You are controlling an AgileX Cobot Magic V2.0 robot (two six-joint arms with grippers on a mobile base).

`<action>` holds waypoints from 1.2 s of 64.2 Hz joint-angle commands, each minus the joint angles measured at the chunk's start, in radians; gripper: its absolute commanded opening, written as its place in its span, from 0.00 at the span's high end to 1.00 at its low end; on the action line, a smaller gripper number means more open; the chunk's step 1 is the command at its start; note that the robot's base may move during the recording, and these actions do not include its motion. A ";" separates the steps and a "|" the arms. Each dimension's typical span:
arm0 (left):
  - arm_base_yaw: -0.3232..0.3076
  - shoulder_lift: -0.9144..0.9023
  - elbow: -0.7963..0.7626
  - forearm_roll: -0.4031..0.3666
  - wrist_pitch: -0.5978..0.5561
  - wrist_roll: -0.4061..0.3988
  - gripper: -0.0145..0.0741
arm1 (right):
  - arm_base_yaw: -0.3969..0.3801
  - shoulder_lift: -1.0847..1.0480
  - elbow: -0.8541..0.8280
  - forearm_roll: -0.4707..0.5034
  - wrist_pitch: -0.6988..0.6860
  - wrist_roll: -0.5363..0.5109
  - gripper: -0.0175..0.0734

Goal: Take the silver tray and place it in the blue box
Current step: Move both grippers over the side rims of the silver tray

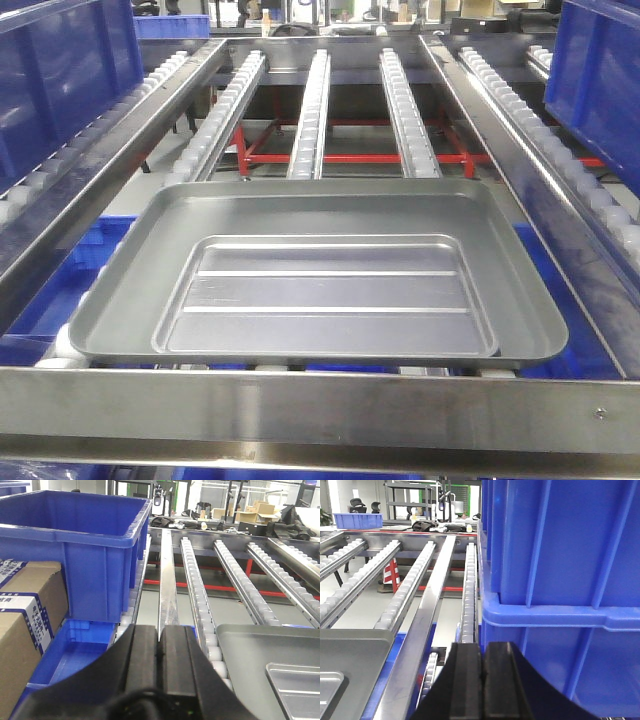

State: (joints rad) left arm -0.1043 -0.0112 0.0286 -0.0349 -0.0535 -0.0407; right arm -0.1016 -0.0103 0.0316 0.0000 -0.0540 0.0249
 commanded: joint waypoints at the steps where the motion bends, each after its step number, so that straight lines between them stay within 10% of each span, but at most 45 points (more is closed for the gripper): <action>1: -0.002 -0.015 -0.002 -0.002 -0.087 0.001 0.95 | -0.005 -0.020 0.002 0.000 -0.087 -0.007 0.78; 51: -0.003 -0.015 -0.057 -0.019 -0.075 0.001 0.95 | -0.003 -0.020 -0.028 0.000 -0.066 0.050 0.78; 77: -0.003 0.400 -0.571 -0.041 0.740 0.001 0.95 | -0.003 0.414 -0.486 0.000 0.496 0.072 0.78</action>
State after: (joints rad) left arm -0.1043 0.2791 -0.4698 -0.0592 0.6395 -0.0407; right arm -0.1016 0.2729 -0.3914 0.0000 0.4109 0.0977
